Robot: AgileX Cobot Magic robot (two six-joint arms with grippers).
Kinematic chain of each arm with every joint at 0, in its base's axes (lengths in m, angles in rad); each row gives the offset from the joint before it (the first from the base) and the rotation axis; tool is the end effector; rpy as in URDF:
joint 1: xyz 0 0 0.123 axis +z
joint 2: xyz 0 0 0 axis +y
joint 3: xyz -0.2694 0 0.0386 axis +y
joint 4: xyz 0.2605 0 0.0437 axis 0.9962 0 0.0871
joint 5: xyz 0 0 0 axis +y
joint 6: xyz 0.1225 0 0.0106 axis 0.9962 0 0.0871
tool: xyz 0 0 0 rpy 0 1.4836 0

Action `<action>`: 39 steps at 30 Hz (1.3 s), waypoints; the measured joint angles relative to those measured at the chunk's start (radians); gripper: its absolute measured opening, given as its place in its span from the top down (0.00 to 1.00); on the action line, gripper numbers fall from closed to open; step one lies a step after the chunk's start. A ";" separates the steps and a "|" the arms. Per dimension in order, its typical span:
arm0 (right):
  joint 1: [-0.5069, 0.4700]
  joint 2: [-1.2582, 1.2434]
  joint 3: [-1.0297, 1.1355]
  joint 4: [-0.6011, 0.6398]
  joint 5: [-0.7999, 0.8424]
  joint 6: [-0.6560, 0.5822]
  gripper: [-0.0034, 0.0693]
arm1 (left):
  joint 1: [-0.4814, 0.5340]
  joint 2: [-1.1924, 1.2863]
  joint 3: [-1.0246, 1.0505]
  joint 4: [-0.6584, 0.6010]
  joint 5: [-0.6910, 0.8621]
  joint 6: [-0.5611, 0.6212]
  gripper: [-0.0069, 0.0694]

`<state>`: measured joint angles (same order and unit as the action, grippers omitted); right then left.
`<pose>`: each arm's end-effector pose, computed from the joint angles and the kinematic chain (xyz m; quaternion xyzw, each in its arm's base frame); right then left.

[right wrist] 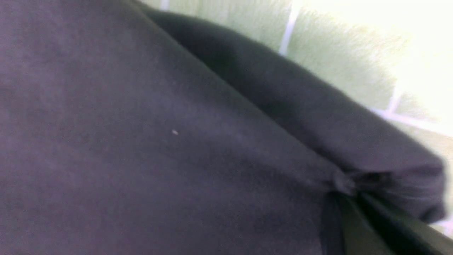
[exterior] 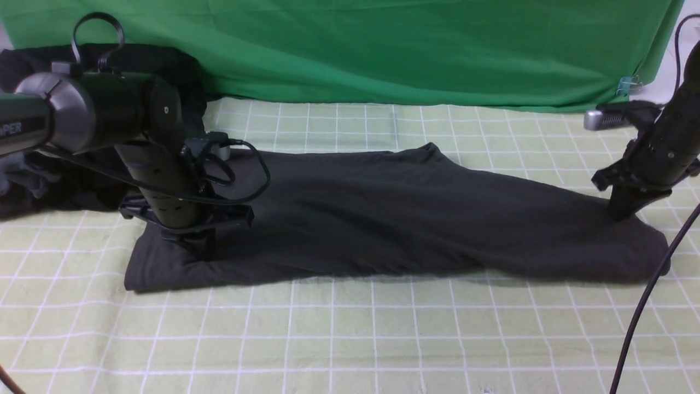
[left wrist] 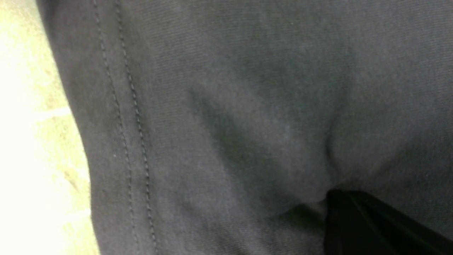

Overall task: Fold a long-sleeved shirt over a green coffee tablecloth.
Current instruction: 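Pull the folded dark garment lengthwise by its ends to straighten it flat on the table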

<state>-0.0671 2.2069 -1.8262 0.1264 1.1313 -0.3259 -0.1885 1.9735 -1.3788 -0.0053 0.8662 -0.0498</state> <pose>0.4671 -0.0173 0.1397 -0.1060 0.9899 0.0436 0.0829 0.3981 -0.0764 0.1254 0.0675 0.9929 -0.0139 0.0974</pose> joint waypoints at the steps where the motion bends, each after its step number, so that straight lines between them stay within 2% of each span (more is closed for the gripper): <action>1: 0.000 0.000 -0.031 -0.010 0.009 0.010 0.93 | 0.000 0.000 0.000 0.000 0.001 0.001 0.91; 13: 0.000 0.034 -0.114 -0.051 -0.012 0.024 0.93 | 0.000 0.000 0.000 -0.001 0.002 0.011 0.91; 16: 0.001 0.064 -0.114 -0.052 -0.051 0.039 0.90 | 0.000 0.000 0.000 -0.001 0.002 0.016 0.91; 19: 0.001 0.063 -0.119 -0.071 -0.071 0.094 0.69 | 0.000 0.000 0.000 -0.001 0.002 0.018 0.91; 21: 0.000 0.051 -0.137 -0.085 -0.038 0.124 0.49 | 0.000 -0.004 0.000 -0.003 0.006 0.018 0.91; 22: 0.000 0.051 -0.142 -0.086 -0.034 0.128 0.48 | 0.000 -0.005 0.000 -0.003 0.006 0.018 0.91; 23: 0.000 0.034 -0.158 -0.090 0.018 0.145 0.37 | 0.000 -0.015 0.001 -0.003 0.011 0.017 0.91; 32: -0.005 -0.145 -0.048 -0.104 0.067 0.242 0.31 | 0.002 -0.146 0.002 -0.001 0.019 -0.002 0.91; 34: -0.005 -0.152 -0.010 -0.104 0.051 0.249 0.25 | 0.002 -0.173 0.002 -0.005 0.019 -0.002 0.91; 35: -0.005 -0.140 0.032 -0.104 0.023 0.253 0.17 | 0.002 -0.190 0.002 -0.008 0.020 -0.002 0.91; 39: -0.005 -0.075 0.064 -0.105 -0.016 0.260 0.11 | 0.002 -0.201 0.002 -0.009 0.034 -0.001 0.91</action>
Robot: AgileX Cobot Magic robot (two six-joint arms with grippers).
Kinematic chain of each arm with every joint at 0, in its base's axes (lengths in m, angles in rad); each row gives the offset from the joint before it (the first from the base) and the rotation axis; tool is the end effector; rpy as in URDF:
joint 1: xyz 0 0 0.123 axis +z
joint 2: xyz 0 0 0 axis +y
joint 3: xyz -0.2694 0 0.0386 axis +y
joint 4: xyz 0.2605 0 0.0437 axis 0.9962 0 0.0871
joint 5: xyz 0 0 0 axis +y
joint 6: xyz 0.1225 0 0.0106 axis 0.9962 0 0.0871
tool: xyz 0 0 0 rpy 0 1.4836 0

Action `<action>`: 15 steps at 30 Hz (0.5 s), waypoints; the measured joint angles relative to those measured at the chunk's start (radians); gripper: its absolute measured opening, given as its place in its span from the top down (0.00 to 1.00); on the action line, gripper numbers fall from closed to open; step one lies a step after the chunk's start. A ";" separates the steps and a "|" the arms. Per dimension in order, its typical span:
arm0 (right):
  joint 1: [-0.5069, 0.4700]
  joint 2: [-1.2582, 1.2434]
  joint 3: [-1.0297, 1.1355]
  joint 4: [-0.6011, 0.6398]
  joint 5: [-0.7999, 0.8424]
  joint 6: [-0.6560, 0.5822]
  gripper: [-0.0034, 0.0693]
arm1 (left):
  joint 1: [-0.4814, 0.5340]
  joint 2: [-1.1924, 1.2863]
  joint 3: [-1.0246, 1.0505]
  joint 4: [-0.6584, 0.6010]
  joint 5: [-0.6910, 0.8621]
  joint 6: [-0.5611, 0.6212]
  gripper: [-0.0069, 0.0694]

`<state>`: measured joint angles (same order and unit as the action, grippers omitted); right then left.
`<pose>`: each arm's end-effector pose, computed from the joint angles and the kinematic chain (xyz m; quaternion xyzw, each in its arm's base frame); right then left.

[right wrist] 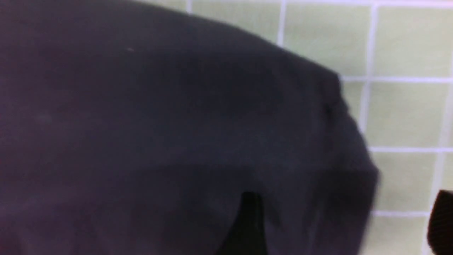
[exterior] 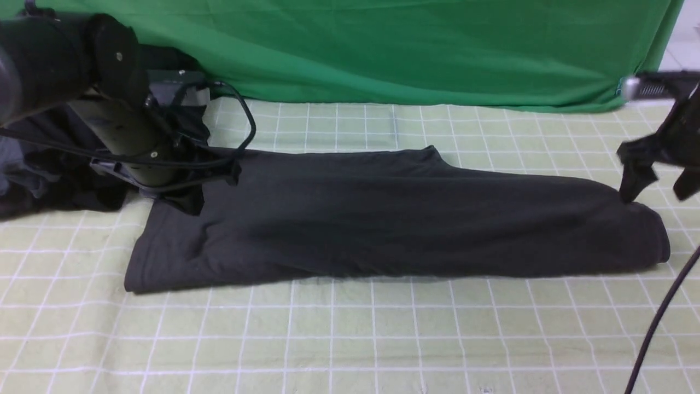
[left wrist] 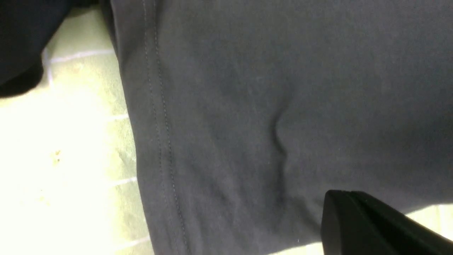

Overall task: Fold a long-sleeved shirt over a green coffee tablecloth.
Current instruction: 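Pull the folded dark garment lengthwise by its ends to straighten it flat on the table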

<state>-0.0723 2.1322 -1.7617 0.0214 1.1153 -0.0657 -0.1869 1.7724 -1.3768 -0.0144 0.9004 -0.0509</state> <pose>0.4547 -0.0306 0.1558 0.0072 0.9962 0.0040 0.0865 0.3853 -0.0743 0.2041 0.0635 0.9816 -0.0277 0.1780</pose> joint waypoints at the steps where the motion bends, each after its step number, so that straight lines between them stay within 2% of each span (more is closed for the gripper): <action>1: 0.000 0.004 0.001 0.000 -0.002 0.001 0.11 | 0.000 0.000 0.000 0.000 0.000 0.002 0.91; 5: 0.000 0.075 0.004 0.000 -0.026 0.013 0.14 | 0.000 -0.002 0.001 0.001 0.024 0.002 0.91; 8: 0.000 0.099 0.002 0.007 -0.032 0.009 0.25 | 0.000 -0.002 0.001 0.001 0.026 0.004 0.91; 9: 0.000 0.100 0.002 0.012 -0.030 -0.001 0.32 | 0.000 -0.002 0.001 0.001 0.027 0.004 0.91; 10: 0.000 0.101 0.002 0.027 -0.029 -0.017 0.46 | 0.000 -0.002 0.001 0.001 0.027 0.007 0.91; 11: 0.000 0.102 0.002 0.027 -0.029 -0.023 0.48 | 0.000 -0.002 0.001 0.001 0.027 0.009 0.91; 12: 0.000 0.101 0.002 0.032 -0.028 -0.035 0.65 | 0.000 -0.002 0.001 0.000 0.027 0.018 0.91; 13: -0.004 0.101 0.002 0.039 -0.026 -0.039 0.77 | 0.000 -0.002 0.001 0.000 0.030 0.022 0.91; 15: -0.012 0.101 0.002 0.049 -0.018 -0.043 0.85 | 0.000 -0.002 0.001 -0.001 0.039 0.031 0.91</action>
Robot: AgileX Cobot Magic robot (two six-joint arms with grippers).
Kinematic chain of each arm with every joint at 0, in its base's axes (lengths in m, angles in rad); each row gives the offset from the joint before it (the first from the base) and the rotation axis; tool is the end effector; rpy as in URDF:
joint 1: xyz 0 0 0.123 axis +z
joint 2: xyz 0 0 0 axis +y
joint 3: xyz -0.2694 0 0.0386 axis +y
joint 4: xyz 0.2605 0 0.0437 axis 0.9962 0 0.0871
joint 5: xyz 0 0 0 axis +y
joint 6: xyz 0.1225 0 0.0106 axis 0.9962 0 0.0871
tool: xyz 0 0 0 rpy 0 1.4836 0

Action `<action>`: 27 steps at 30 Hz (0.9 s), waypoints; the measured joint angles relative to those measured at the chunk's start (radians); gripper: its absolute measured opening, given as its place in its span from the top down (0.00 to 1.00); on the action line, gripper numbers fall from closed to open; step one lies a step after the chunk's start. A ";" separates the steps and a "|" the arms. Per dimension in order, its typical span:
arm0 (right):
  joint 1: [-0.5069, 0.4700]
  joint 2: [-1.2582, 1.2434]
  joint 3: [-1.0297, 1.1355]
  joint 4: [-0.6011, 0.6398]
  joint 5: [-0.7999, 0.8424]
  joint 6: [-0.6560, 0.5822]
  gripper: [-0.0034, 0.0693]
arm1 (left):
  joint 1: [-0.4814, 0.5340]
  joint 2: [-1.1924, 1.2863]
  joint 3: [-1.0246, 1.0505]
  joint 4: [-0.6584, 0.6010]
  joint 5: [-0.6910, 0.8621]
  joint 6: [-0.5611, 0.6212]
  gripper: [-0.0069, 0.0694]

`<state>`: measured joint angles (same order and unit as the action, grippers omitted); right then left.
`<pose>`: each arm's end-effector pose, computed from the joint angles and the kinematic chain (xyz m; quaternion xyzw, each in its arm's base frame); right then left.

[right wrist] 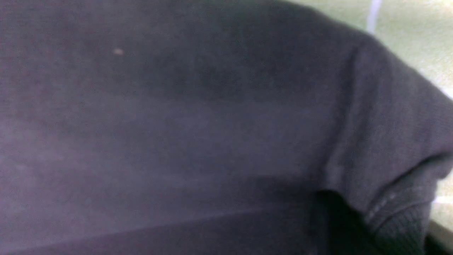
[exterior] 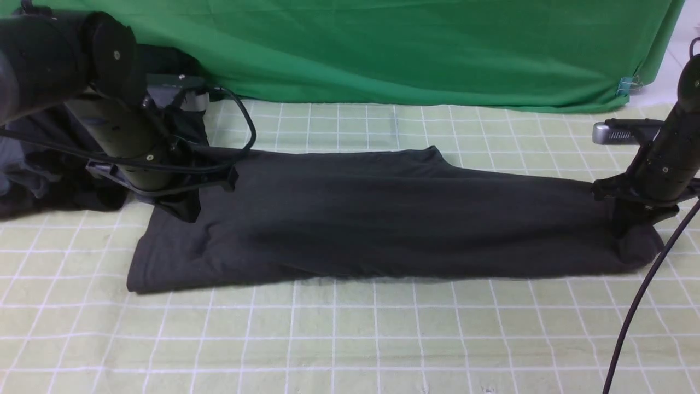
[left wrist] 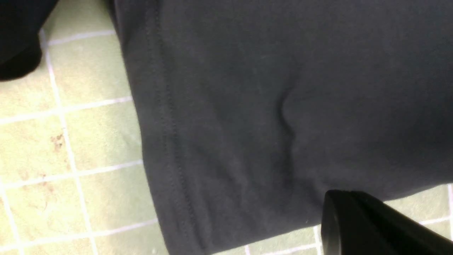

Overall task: Fold a long-sleeved shirt over a green coffee tablecloth.
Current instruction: 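Pull the folded dark garment lengthwise by its ends to straighten it flat on the table, then fold the right end of the dark garment over onto its left end with the right gripper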

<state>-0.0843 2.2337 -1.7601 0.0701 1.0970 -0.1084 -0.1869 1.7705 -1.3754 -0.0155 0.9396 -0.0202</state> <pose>0.4577 -0.0310 0.1094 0.0026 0.9985 0.0275 0.0465 0.3805 -0.0735 0.2028 0.0787 0.9838 -0.0235 0.1594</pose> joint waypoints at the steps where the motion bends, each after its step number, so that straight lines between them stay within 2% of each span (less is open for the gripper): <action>1: -0.008 0.000 0.000 0.006 0.005 0.000 0.88 | 0.000 0.000 0.000 0.000 0.006 0.002 0.91; 9: -0.151 -0.071 0.003 -0.055 0.068 0.025 0.88 | 0.000 -0.028 0.002 0.015 0.033 0.005 0.91; 14: -0.176 -0.168 0.003 -0.070 0.093 0.037 0.88 | 0.000 -0.069 0.002 0.015 0.006 0.002 0.91; 21: -0.103 -0.313 0.003 0.052 0.114 0.037 0.88 | 0.036 -0.079 0.002 0.028 -0.012 -0.061 0.91; 25: -0.004 -0.386 -0.006 0.146 0.116 0.037 0.88 | 0.099 -0.079 0.002 0.008 -0.004 -0.070 0.91; 27: 0.081 -0.406 -0.030 0.201 0.118 0.037 0.88 | 0.141 -0.079 0.002 -0.004 0.022 -0.077 0.91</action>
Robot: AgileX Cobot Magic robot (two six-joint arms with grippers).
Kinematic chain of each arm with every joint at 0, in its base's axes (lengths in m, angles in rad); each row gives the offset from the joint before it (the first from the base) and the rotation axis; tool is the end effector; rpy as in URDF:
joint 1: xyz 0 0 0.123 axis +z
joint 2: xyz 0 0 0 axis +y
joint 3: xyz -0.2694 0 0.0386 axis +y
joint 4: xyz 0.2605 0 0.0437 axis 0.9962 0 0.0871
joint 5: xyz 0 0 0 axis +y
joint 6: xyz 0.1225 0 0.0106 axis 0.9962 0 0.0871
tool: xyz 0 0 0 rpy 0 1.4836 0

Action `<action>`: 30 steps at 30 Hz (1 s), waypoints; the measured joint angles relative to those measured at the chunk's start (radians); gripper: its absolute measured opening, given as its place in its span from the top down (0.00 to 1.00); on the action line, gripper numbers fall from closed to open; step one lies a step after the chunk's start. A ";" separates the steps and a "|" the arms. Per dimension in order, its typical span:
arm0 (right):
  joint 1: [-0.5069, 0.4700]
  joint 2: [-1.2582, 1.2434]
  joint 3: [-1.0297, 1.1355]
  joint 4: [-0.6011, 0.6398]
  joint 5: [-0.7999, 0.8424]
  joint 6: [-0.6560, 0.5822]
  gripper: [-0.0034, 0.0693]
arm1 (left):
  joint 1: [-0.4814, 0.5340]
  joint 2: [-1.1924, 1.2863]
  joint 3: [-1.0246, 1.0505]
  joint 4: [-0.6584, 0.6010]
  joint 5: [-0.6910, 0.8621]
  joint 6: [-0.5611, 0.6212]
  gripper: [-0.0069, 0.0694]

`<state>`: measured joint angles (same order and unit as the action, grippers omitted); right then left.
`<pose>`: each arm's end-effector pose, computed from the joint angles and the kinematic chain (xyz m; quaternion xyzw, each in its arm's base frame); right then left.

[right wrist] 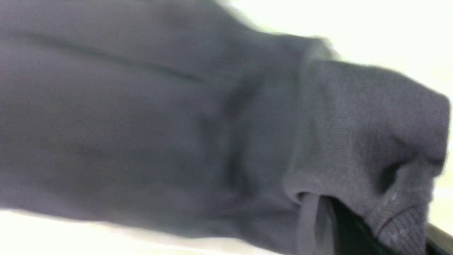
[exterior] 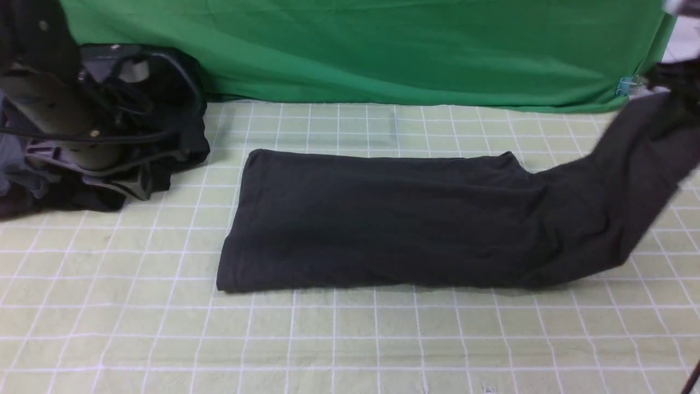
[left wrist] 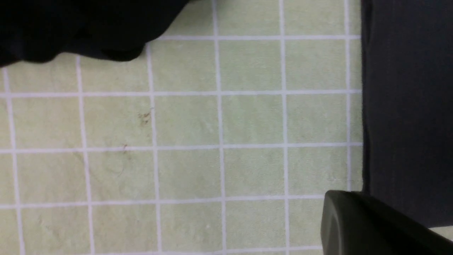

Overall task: Fold a long-sleeved shirt over a green coffee tablecloth.
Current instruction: 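Fold the right end of the dark garment over onto its left end with the right gripper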

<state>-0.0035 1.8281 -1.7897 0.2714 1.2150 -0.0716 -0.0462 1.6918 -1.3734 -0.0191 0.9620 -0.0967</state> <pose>0.4161 0.0295 0.2985 -0.0124 0.9707 0.1261 0.2040 0.3767 -0.0193 0.2314 -0.0287 0.9818 -0.0221 0.1866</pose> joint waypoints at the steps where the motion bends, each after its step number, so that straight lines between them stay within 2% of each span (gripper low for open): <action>1: 0.047 -0.001 -0.015 0.027 0.000 0.000 0.88 | 0.014 0.000 0.000 -0.008 0.010 0.000 0.91; 7: 0.293 0.004 -0.040 0.132 -0.117 0.024 0.88 | 0.047 0.000 0.000 -0.047 0.025 0.002 0.91; 14: 0.521 0.093 -0.053 0.180 -0.312 0.088 0.88 | 0.047 0.000 0.000 -0.068 0.021 0.008 0.91; 20: 0.630 0.247 -0.101 0.248 -0.422 0.104 0.88 | 0.047 0.000 0.001 -0.070 0.018 0.012 0.91; 25: 0.671 0.370 -0.141 0.281 -0.509 0.136 0.88 | 0.047 0.000 0.002 -0.084 0.018 0.033 0.91; 28: 0.681 0.411 -0.150 0.298 -0.544 0.161 0.84 | 0.047 0.000 0.002 -0.101 0.018 0.045 0.91; 29: 0.687 0.432 -0.151 0.318 -0.564 0.169 0.77 | 0.047 0.000 0.002 -0.107 0.018 0.049 0.91; 30: 0.688 0.436 -0.151 0.320 -0.570 0.170 0.75 | 0.047 0.000 0.002 -0.107 0.018 0.049 0.91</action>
<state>0.6842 2.2638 -1.9406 0.5918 0.6455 0.0983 0.0005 1.6918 -1.3718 -0.1262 0.9797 -0.0481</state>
